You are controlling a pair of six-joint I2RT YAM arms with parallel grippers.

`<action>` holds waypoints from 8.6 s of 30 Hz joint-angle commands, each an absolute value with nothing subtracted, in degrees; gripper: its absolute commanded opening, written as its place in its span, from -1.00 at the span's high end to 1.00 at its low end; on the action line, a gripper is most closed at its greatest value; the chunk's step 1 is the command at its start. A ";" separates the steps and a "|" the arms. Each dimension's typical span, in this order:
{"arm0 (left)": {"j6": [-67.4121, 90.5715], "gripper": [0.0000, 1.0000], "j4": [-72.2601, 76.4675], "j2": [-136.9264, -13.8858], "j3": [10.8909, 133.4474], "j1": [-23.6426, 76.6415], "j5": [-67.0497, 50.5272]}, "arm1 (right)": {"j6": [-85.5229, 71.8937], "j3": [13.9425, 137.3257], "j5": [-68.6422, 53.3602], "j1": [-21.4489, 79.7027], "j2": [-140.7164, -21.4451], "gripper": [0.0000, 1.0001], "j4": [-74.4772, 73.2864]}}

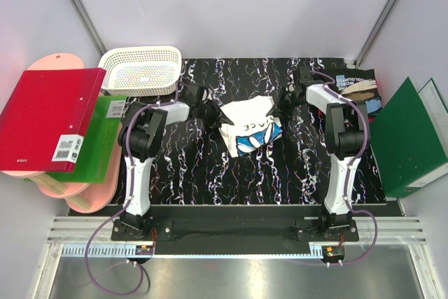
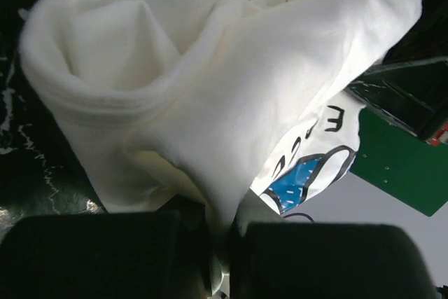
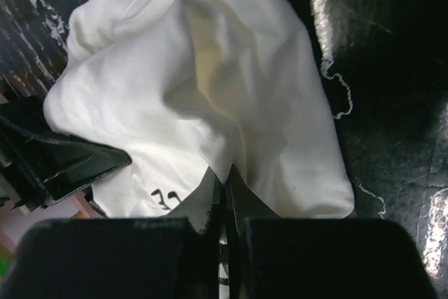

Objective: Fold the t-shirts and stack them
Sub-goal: Smooth out wrinkles on the folded tshirt, then put the neatly folded tshirt into the corner of the board with the right arm

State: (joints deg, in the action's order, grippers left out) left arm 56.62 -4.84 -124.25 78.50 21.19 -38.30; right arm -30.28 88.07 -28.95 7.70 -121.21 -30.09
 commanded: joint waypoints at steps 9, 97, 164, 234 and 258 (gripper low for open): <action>52.75 -0.98 -10.72 -123.15 84.47 21.18 -37.44 | -28.48 92.73 -14.25 7.82 -118.85 -0.01 -34.37; 28.66 -0.98 -35.32 -99.41 80.42 17.14 -29.21 | -18.64 81.38 -0.65 7.91 -94.56 -1.00 -39.72; 29.09 -0.98 -47.55 -106.61 82.97 16.96 -24.79 | -20.31 102.56 -9.68 16.44 -127.63 1.00 -44.73; 24.35 -0.98 -49.48 -110.74 82.09 16.87 -27.95 | -19.33 123.24 5.72 -15.29 -111.98 -0.99 -57.74; 19.96 -0.98 -48.25 -113.82 84.20 15.47 -34.45 | -65.83 64.25 -2.29 -23.12 -80.24 -0.95 -28.48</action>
State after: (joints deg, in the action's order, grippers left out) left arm 22.65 -49.23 -112.90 81.49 16.67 -30.68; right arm -59.72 65.14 -7.33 -23.03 -81.69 -33.85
